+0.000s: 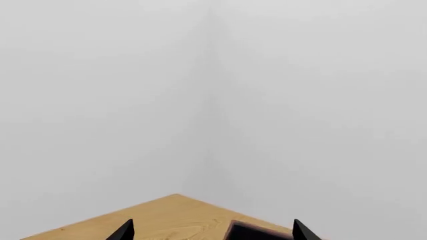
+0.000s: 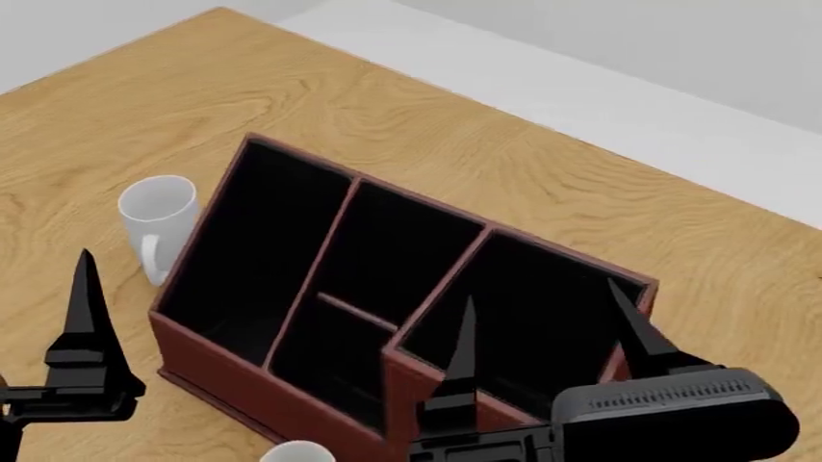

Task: Pick up the book and place it in the right compartment of the caddy.

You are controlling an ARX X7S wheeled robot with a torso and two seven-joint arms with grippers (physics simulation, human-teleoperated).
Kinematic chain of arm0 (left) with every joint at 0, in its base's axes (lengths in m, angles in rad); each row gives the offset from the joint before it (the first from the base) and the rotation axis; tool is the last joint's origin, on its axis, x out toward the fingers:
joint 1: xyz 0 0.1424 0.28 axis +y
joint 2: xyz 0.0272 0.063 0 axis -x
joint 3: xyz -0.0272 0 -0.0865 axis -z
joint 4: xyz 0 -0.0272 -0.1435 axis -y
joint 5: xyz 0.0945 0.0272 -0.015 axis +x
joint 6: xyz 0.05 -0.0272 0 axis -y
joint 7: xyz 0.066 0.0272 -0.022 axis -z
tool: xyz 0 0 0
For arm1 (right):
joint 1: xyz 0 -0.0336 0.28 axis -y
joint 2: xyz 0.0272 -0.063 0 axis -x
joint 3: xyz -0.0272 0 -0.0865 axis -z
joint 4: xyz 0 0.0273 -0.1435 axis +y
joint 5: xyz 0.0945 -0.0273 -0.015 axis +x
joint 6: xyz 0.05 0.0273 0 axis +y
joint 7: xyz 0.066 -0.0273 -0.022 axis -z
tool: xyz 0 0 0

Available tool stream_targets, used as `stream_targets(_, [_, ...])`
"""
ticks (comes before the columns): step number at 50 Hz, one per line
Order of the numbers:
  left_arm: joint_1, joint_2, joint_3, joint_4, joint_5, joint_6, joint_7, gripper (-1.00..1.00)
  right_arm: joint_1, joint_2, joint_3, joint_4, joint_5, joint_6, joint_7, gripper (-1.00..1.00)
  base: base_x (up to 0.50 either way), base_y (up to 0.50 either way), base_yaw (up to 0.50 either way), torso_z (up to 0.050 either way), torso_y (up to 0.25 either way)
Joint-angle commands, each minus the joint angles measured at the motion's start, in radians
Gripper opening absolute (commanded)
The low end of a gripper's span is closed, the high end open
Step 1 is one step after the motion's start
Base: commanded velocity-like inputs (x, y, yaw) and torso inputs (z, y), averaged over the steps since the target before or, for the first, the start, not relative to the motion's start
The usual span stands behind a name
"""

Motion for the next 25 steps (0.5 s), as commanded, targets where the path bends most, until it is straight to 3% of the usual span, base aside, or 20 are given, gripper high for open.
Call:
stream_targets(1, [0.0, -0.005, 0.002, 0.004, -0.005, 0.0, -0.004, 1.0, 0.002, 0.002, -0.003, 0.005, -0.003, -0.01, 0.01, 1.0, 0.0, 0.0, 0.0, 0.0, 0.0])
stream_targets(7, [0.0, -0.01, 0.0, 0.014, -0.008, -0.005, -0.008, 1.0, 0.012, 0.004, -0.016, 0.007, -0.046, 0.028, 0.055, 1.0, -0.01, 0.01, 0.0, 0.0, 0.0])
stream_targets(25, [0.001, -0.017, 0.005, 0.018, -0.013, -0.005, -0.014, 1.0, 0.013, 0.014, -0.038, 0.006, -0.056, 0.021, 0.062, 1.0, 0.0, 0.0, 0.5, 0.0, 0.0])
